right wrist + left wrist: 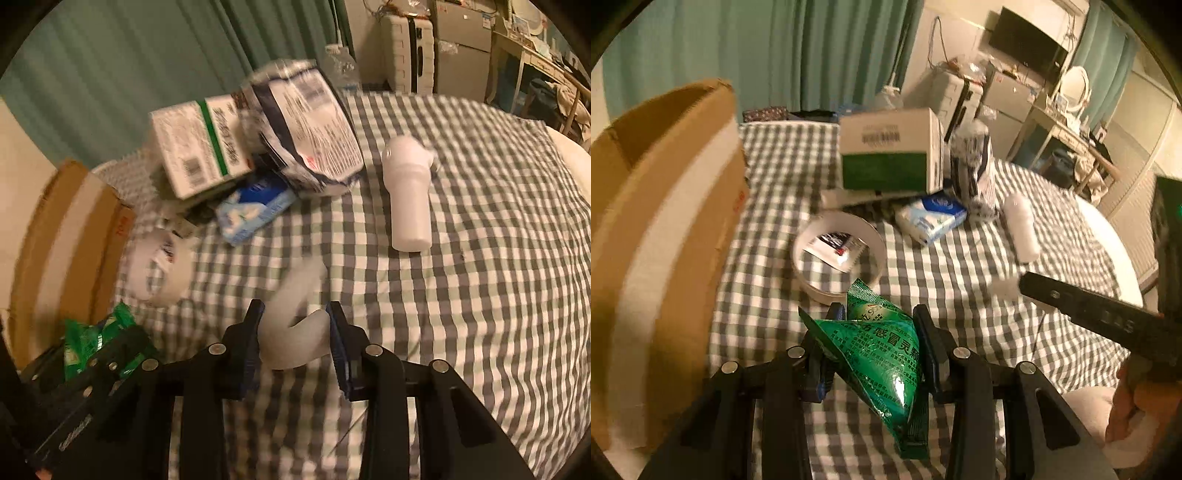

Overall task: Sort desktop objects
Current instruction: 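Carry the green packet and white tube into the cardboard box and open both grippers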

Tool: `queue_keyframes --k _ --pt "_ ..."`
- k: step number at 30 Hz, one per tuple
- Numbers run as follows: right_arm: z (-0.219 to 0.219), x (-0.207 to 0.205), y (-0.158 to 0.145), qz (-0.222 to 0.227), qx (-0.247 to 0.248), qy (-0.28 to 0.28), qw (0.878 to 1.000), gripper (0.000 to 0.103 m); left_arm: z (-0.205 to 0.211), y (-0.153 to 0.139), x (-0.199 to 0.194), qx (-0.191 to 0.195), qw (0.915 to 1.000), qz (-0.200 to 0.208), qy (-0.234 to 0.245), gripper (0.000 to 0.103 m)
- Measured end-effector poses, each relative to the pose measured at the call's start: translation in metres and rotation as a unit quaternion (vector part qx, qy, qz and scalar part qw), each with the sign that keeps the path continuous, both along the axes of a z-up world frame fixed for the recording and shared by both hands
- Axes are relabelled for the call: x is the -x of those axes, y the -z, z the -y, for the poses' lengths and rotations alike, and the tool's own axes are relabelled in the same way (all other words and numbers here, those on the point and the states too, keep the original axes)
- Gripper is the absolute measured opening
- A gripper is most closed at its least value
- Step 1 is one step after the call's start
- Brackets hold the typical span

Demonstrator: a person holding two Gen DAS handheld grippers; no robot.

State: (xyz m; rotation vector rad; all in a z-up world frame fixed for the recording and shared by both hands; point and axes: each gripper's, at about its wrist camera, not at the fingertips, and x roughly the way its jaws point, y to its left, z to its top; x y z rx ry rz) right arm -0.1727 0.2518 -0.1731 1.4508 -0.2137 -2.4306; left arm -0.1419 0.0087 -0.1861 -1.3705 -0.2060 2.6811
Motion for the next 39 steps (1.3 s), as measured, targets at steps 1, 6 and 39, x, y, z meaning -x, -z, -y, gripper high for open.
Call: queue_keyframes --k 1,6,39 --pt "-0.002 -0.008 -0.008 -0.006 0.006 0.000 1.000 0.034 0.005 -0.007 -0.004 -0.003 1.0000 -0.008 -0.004 0.039" --pt "-0.009 -0.046 -0.052 -0.032 0.013 -0.015 0.999 0.034 0.012 -0.037 -0.011 -0.011 0.9993 -0.035 -0.010 0.039" --pt "0.276 -0.087 -0.145 -0.156 -0.048 -0.268 0.949 0.034 0.236 -0.072 -0.041 -0.020 0.9810 -0.027 -0.191 0.039"
